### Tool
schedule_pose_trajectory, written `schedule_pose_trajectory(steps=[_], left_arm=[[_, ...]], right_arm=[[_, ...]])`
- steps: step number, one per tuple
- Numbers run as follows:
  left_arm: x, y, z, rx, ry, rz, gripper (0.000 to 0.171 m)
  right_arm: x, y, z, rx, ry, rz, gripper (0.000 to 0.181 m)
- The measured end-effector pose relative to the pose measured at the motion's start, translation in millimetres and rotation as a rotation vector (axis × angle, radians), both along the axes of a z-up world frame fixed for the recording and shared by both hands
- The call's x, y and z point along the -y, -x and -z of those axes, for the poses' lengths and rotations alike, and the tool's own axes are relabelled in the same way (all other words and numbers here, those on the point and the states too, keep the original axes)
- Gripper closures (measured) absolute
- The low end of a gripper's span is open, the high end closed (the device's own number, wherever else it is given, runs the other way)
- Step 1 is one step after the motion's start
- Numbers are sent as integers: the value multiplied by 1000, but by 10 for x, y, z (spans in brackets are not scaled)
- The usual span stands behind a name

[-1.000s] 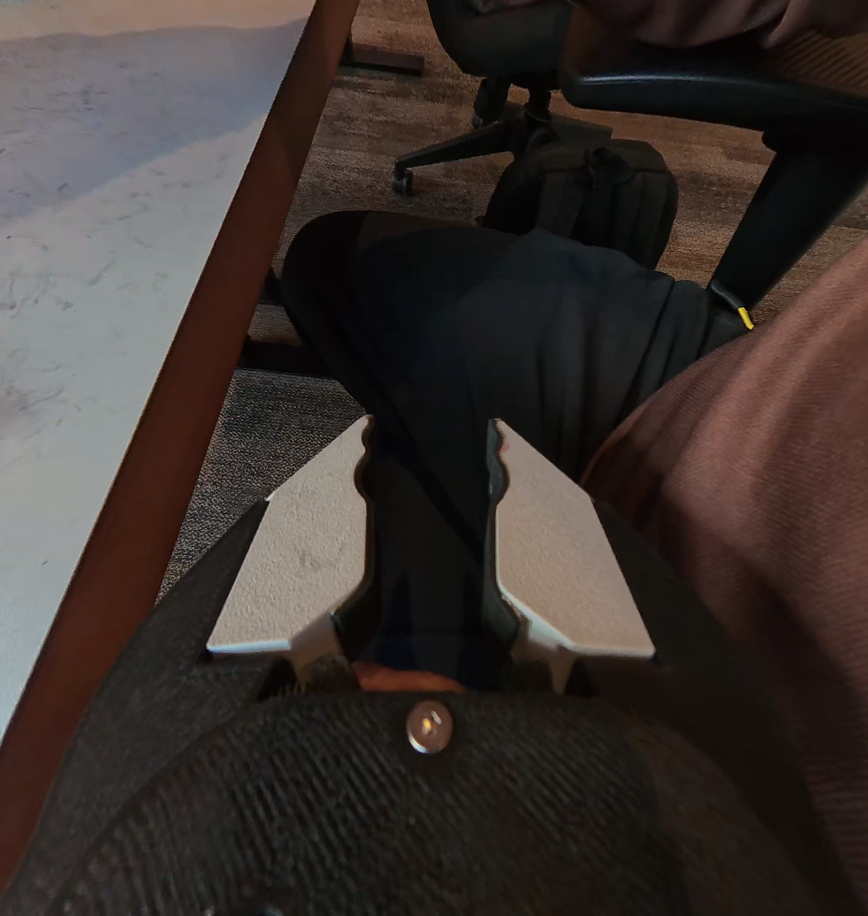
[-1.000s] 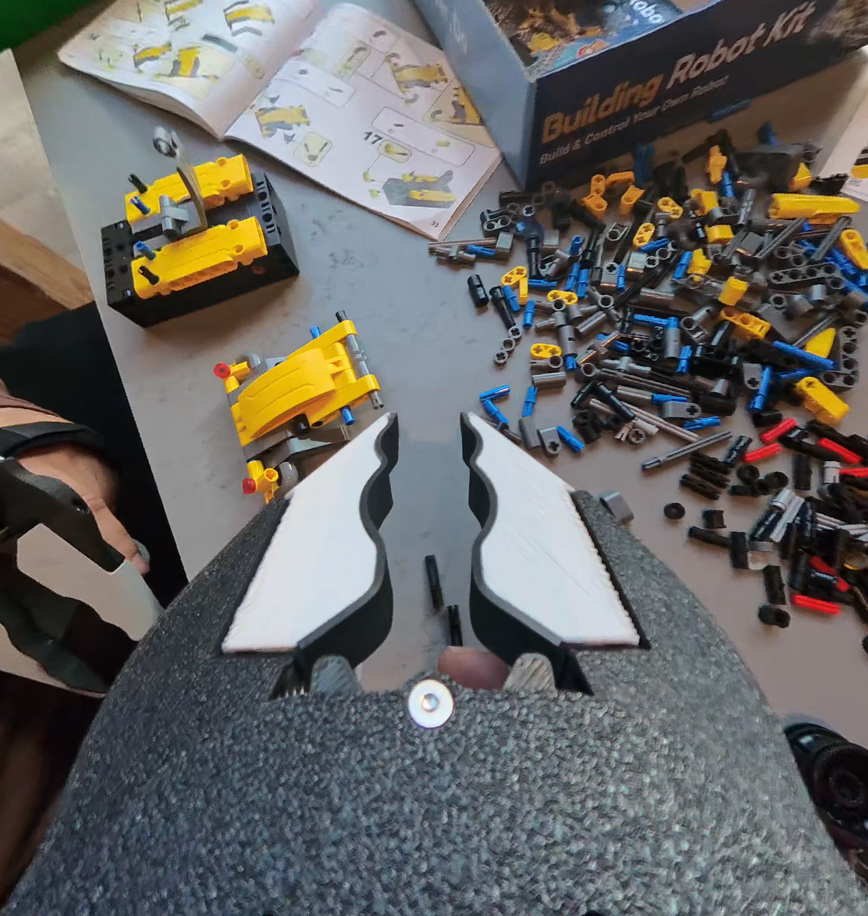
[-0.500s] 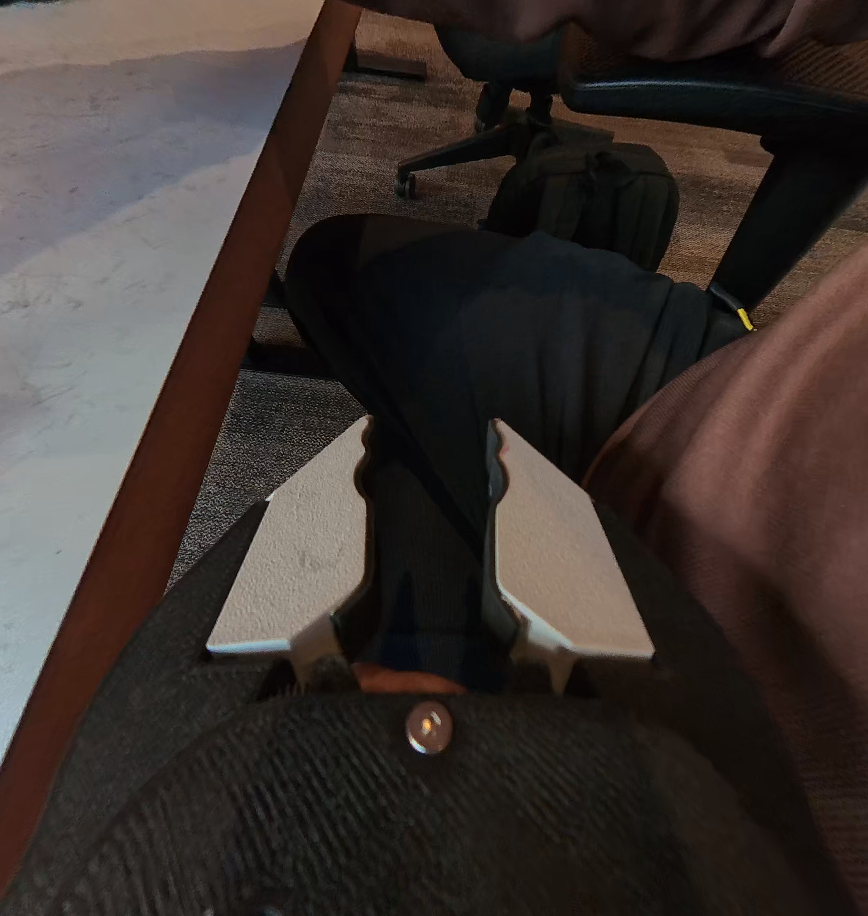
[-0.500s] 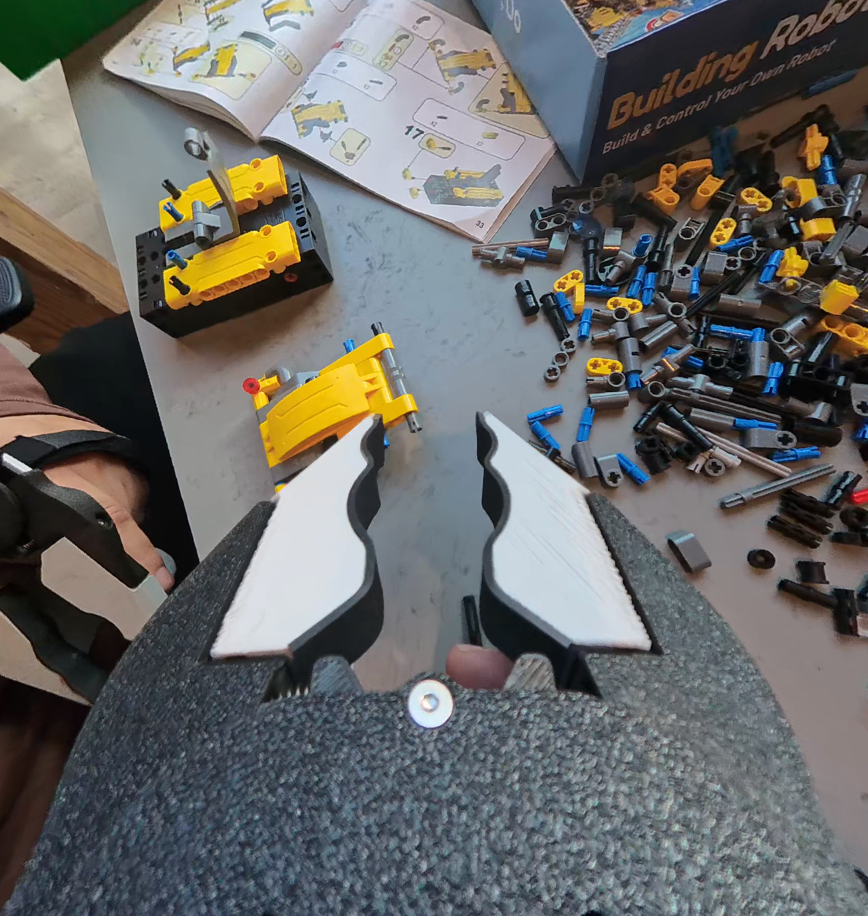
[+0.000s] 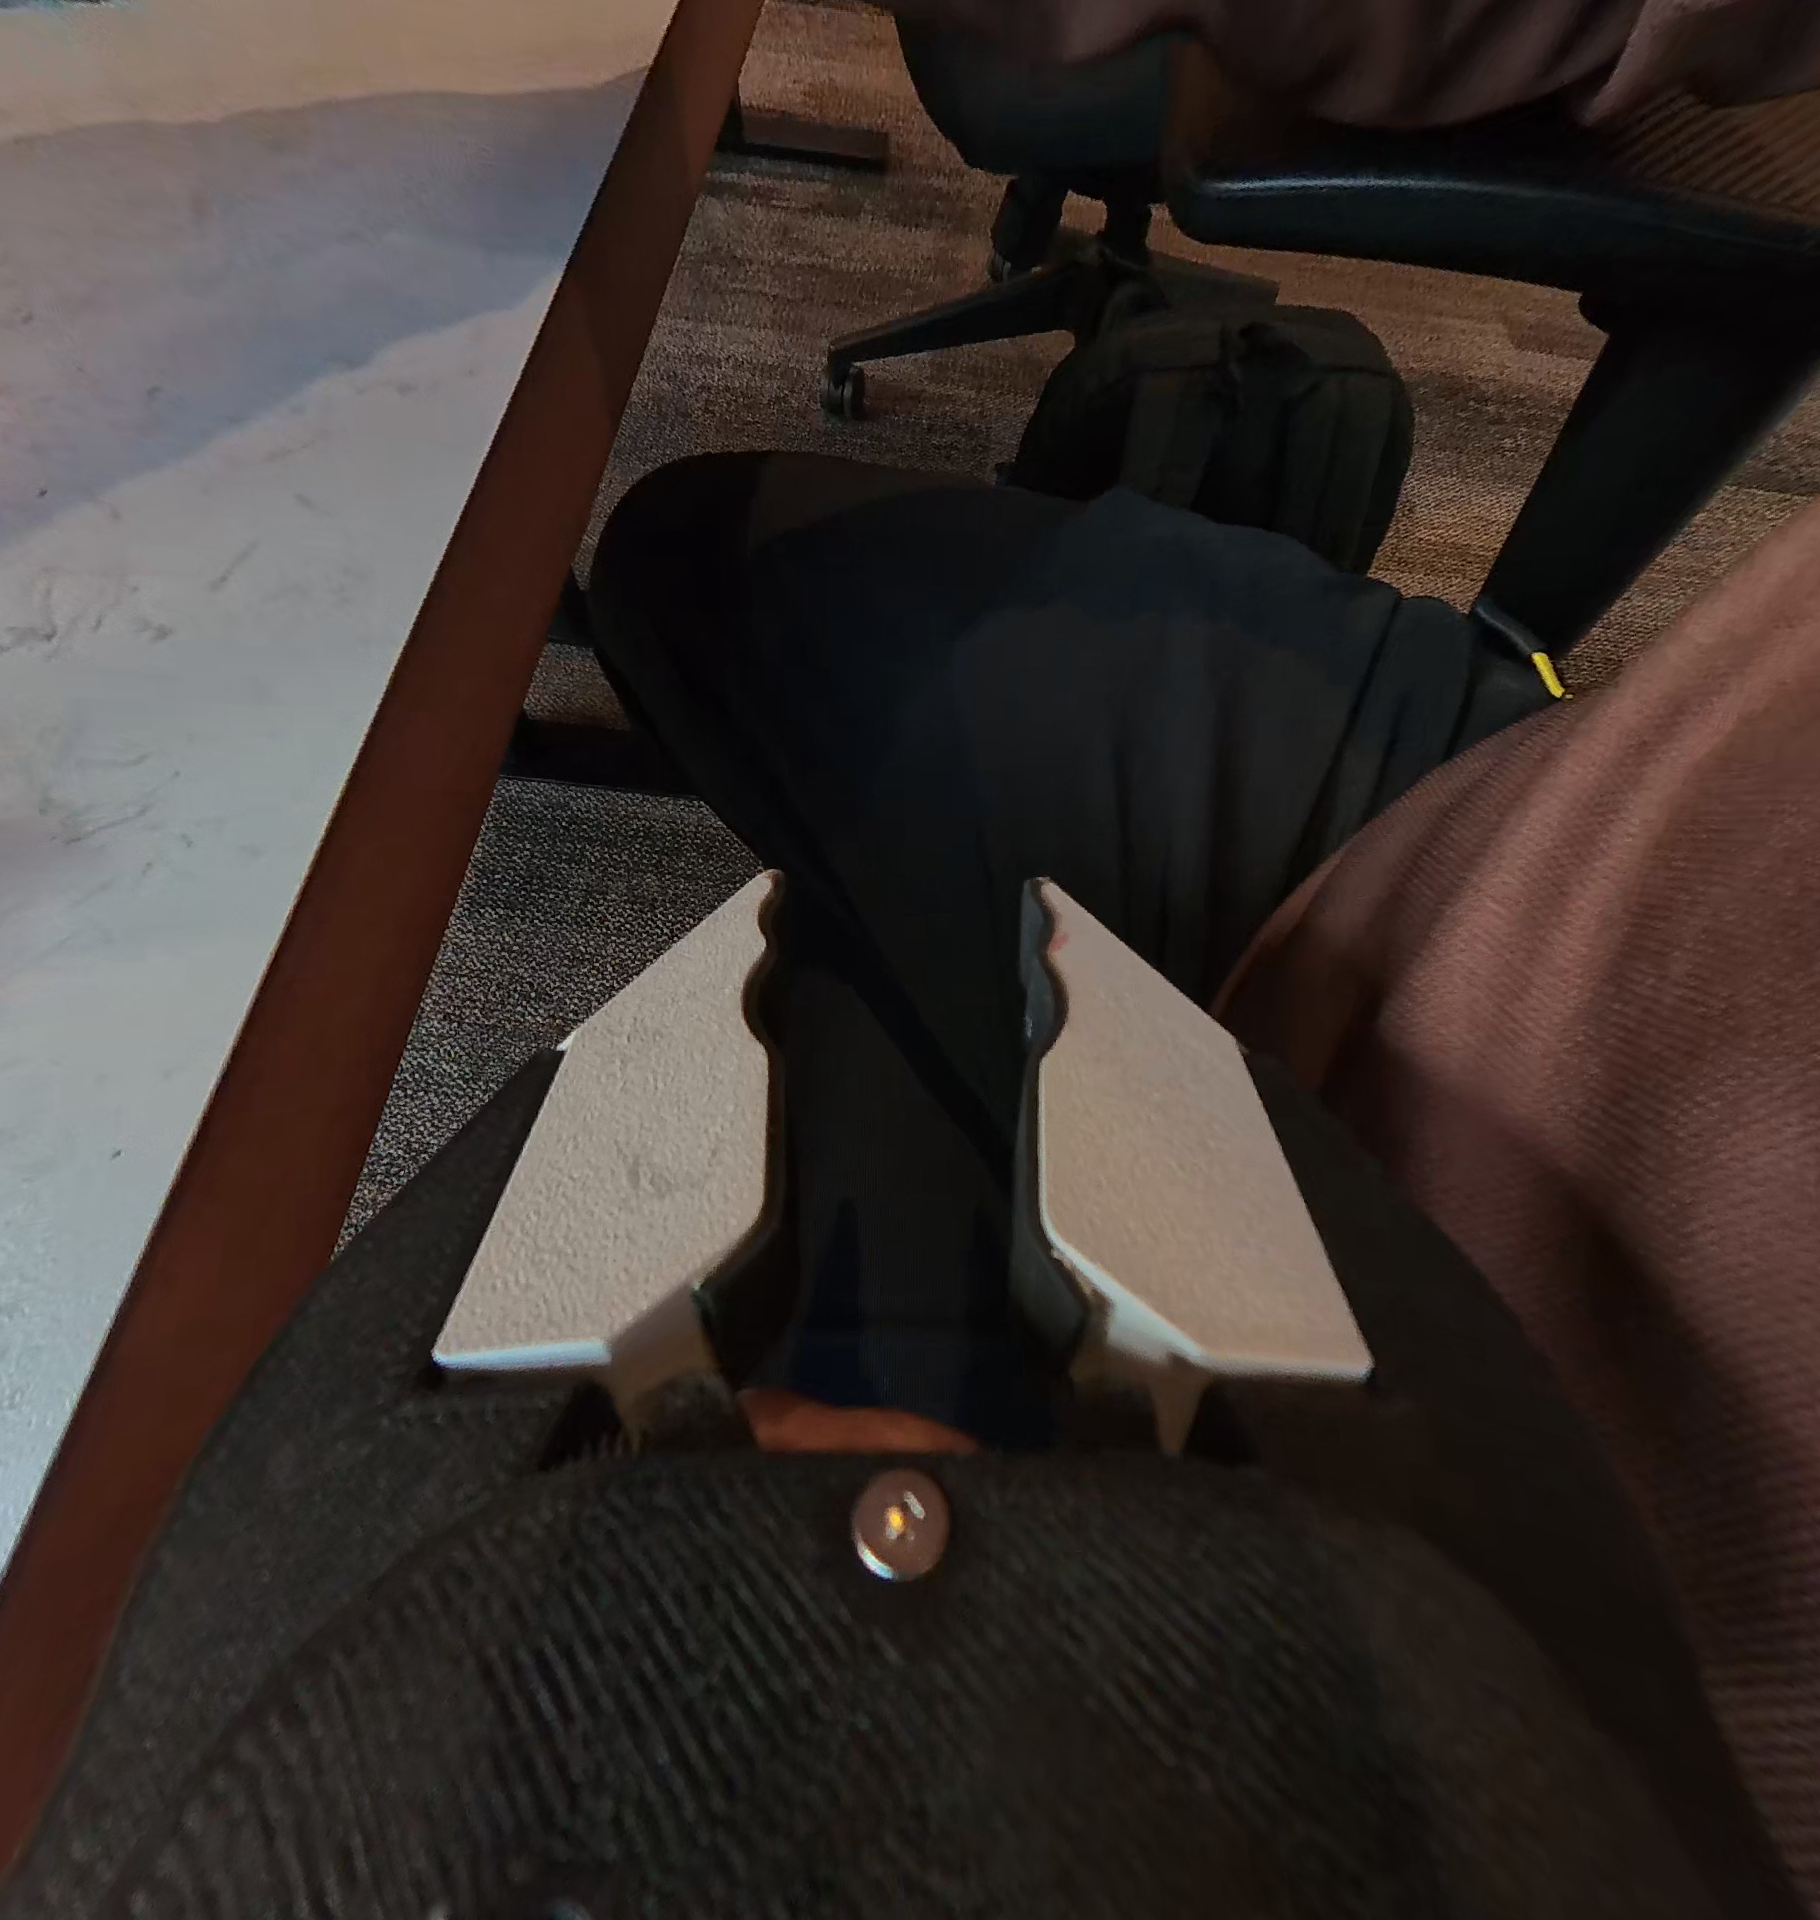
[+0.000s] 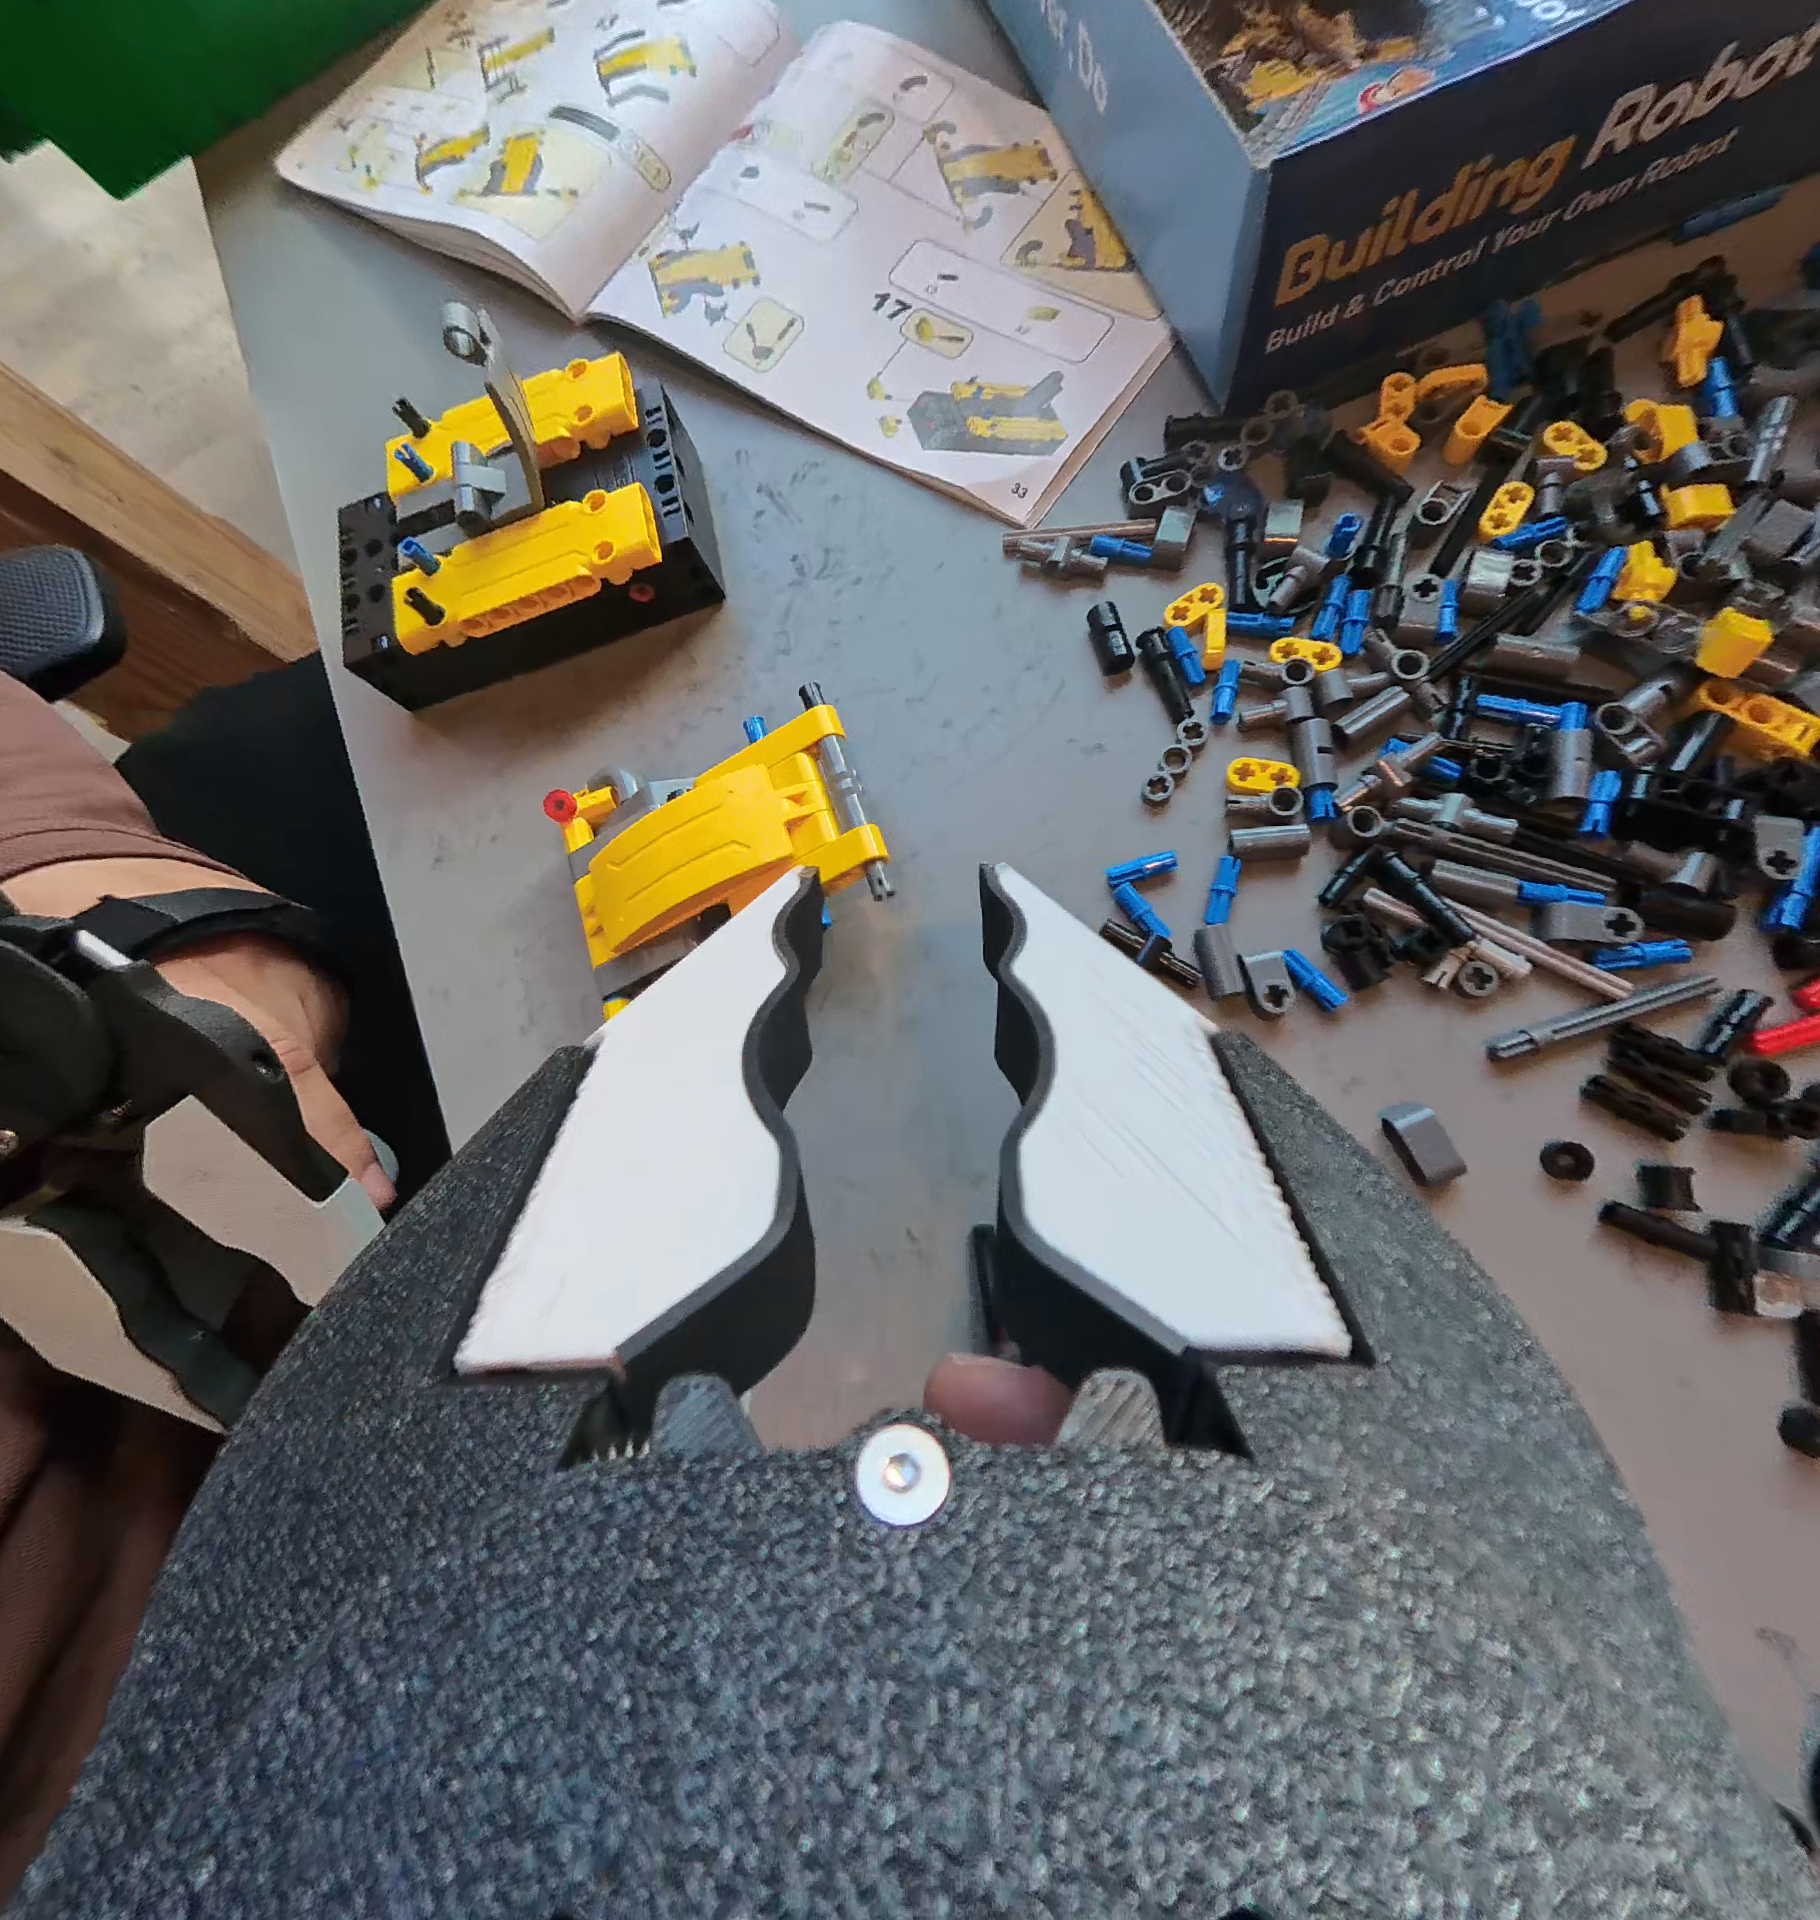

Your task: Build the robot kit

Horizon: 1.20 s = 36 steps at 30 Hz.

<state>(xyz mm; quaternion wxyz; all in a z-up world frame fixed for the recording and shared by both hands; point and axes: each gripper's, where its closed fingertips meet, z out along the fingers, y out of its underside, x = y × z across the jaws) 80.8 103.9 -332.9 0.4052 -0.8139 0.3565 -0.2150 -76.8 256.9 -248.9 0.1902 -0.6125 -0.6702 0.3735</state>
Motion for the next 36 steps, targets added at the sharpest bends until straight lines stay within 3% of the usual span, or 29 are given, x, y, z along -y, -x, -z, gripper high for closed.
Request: schedule_pose_trajectory(steps=[7,18,36], left_arm=[[1,-43,30,-15,3,9,129],[-7,-8,23,-21,-5,5,130],[-21,-11,13,-7,0,3,130]], right_arm=[[-5,6,31,-2,11,19,147],[256,20,139,52,3,-77,151],[6,-23,-39,-8,-12,-4,152]])
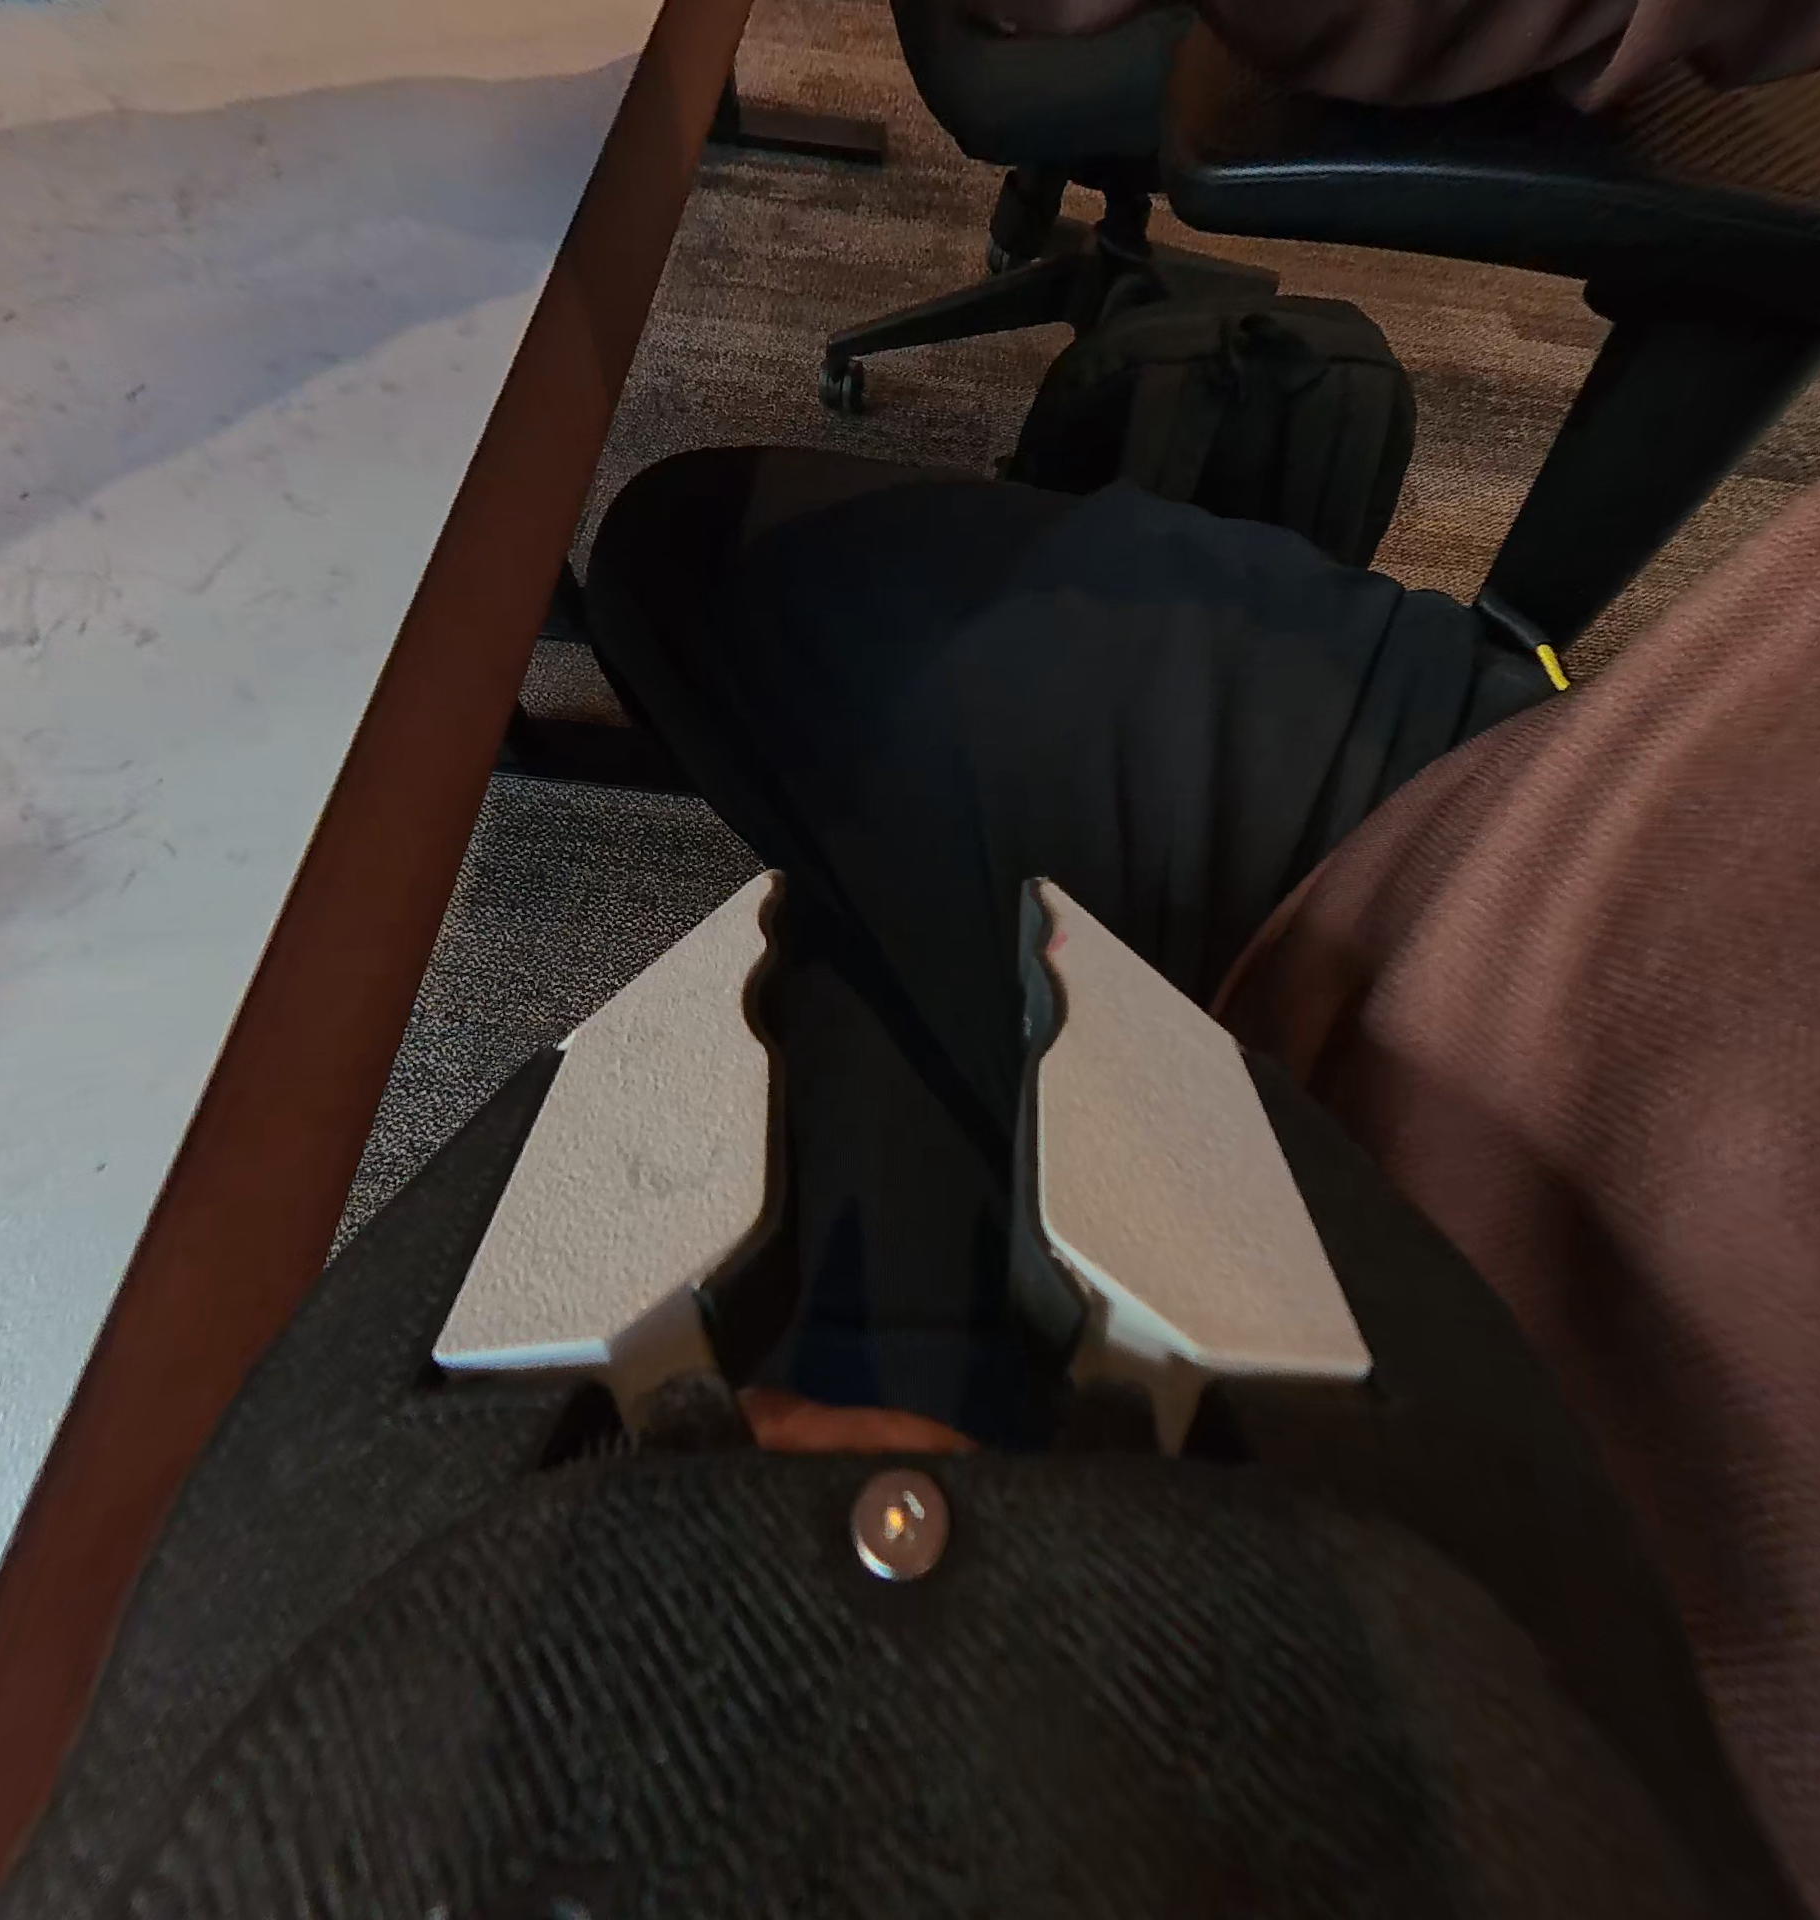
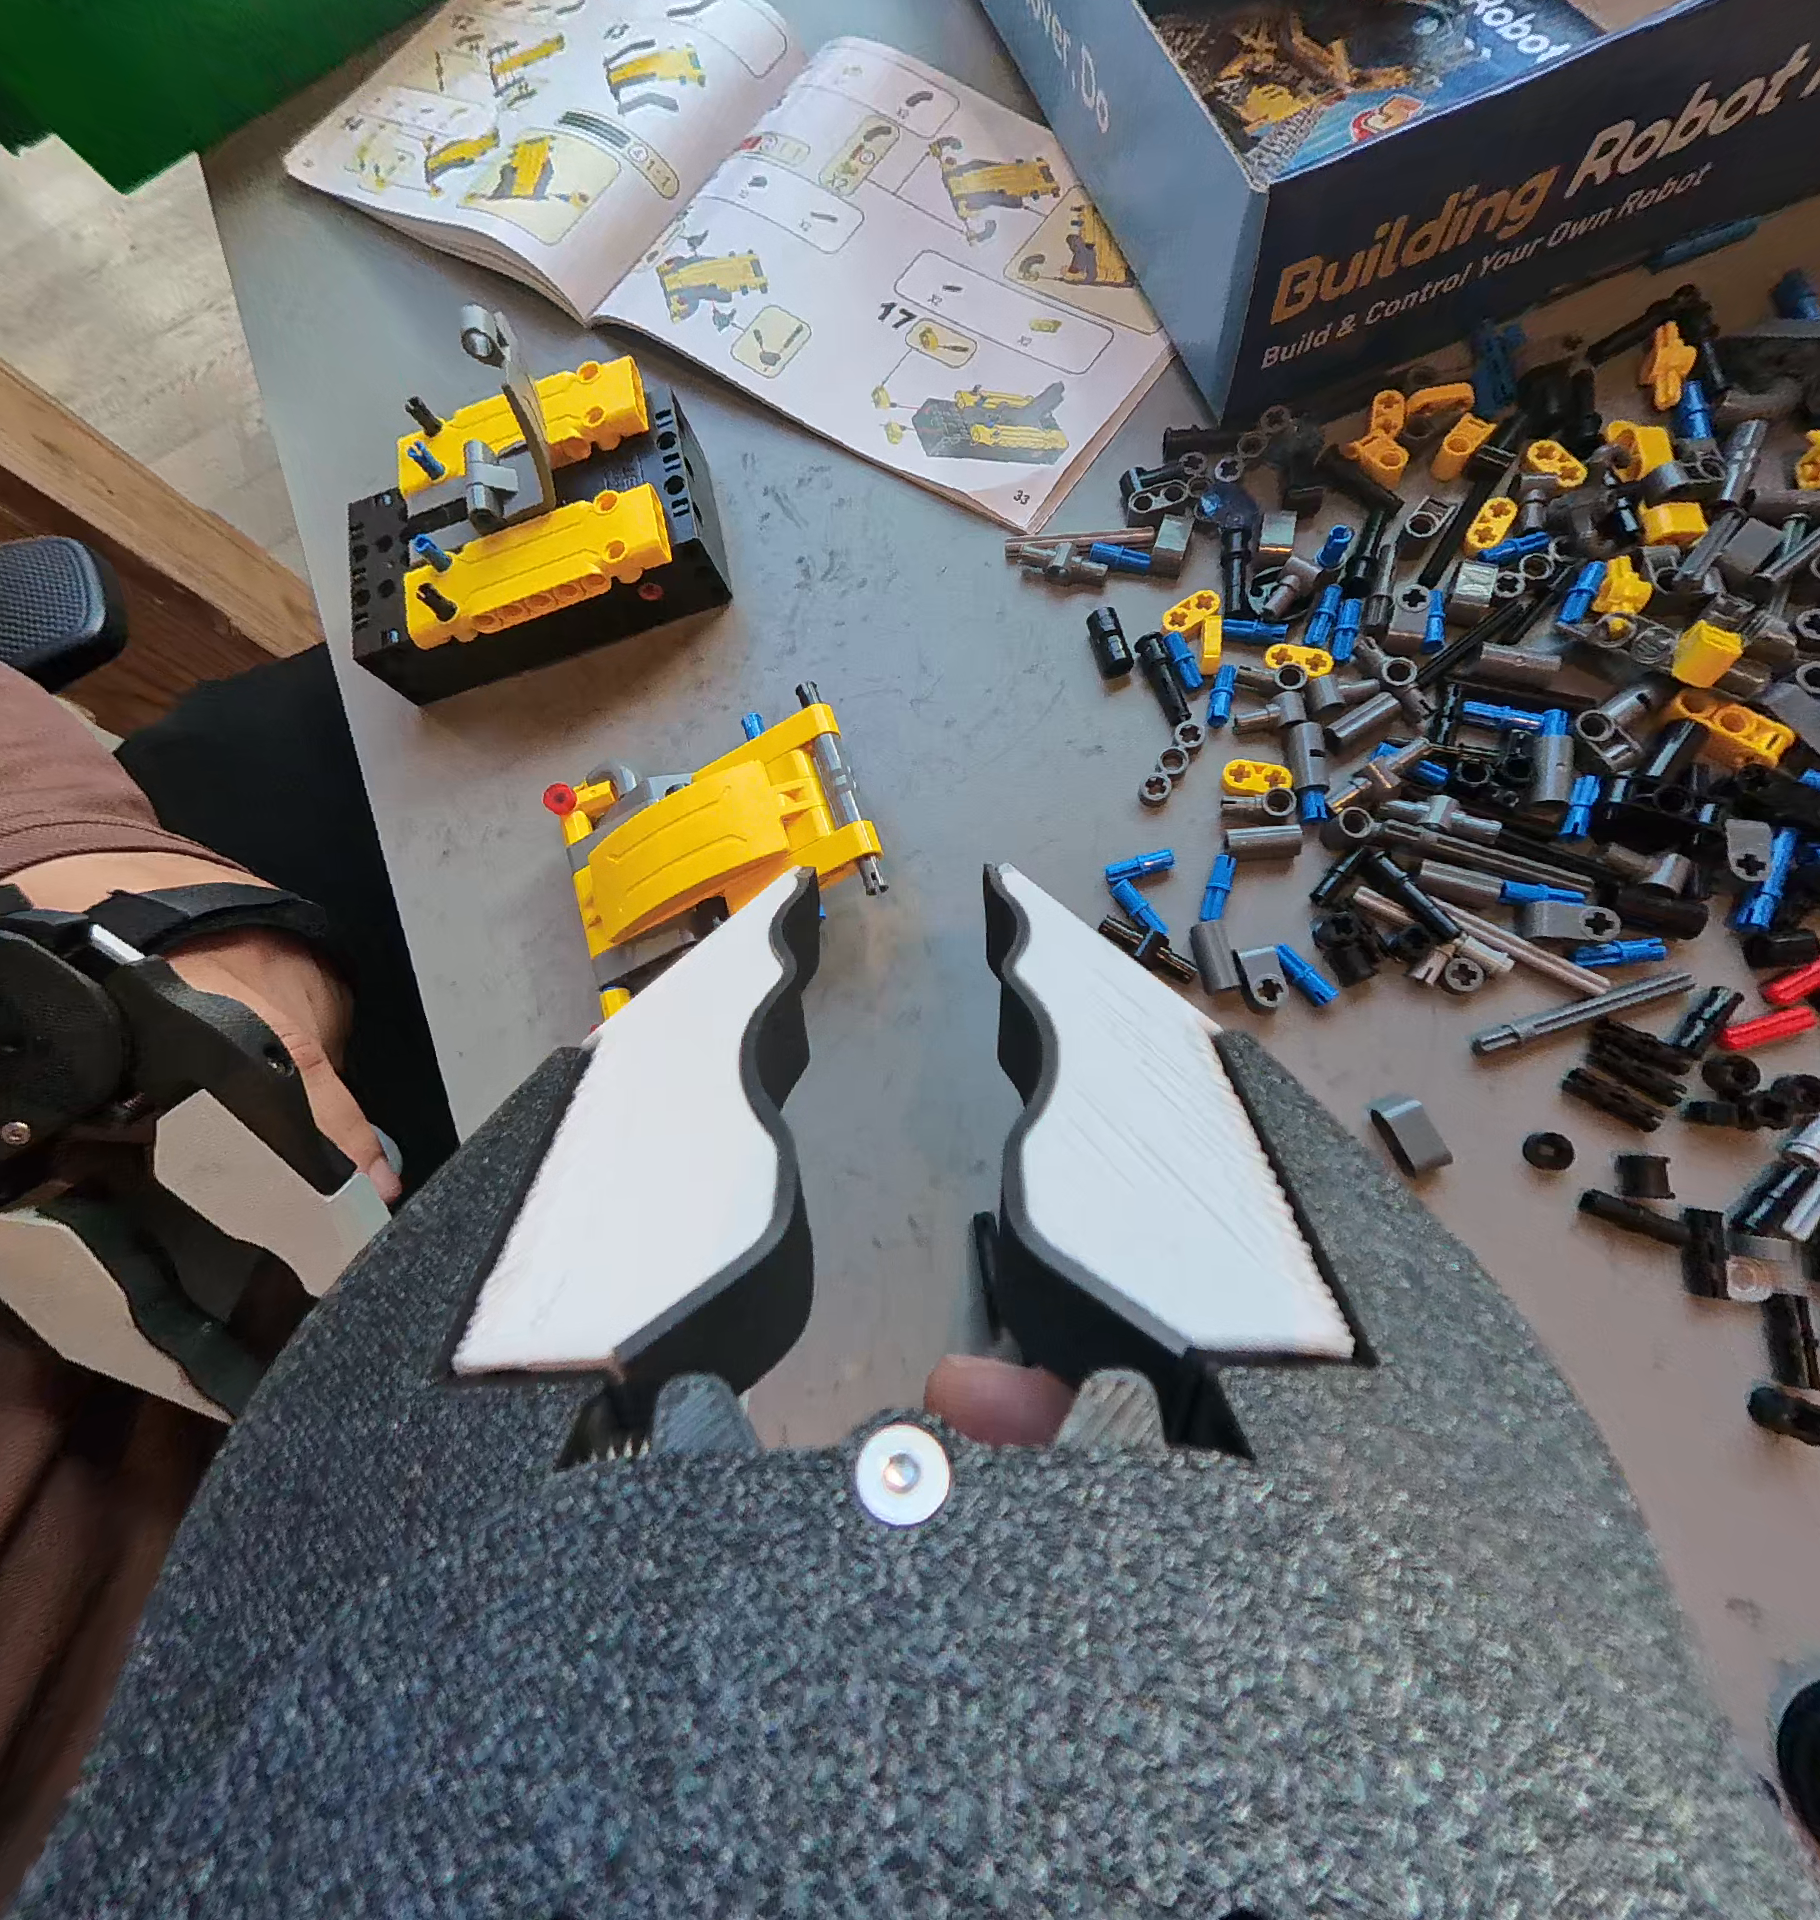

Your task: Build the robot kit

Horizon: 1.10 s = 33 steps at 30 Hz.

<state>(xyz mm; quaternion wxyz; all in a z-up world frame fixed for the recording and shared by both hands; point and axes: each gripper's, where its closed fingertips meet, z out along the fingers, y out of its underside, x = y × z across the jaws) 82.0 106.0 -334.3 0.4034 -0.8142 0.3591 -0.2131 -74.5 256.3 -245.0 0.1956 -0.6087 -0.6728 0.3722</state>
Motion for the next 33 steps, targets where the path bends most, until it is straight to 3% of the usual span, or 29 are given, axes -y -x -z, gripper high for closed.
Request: schedule_pose_trajectory(steps=[15,21,33], left_arm=[[2,1,-6,3,-1,2,130],[1,-14,-6,9,3,3,130],[-11,6,12,4,7,-5,130]], right_arm=[[51,-60,81,45,1,-39,153],[167,-185,130,93,-33,-125,164],[-215,-63,-65,1,-74,69,159]])
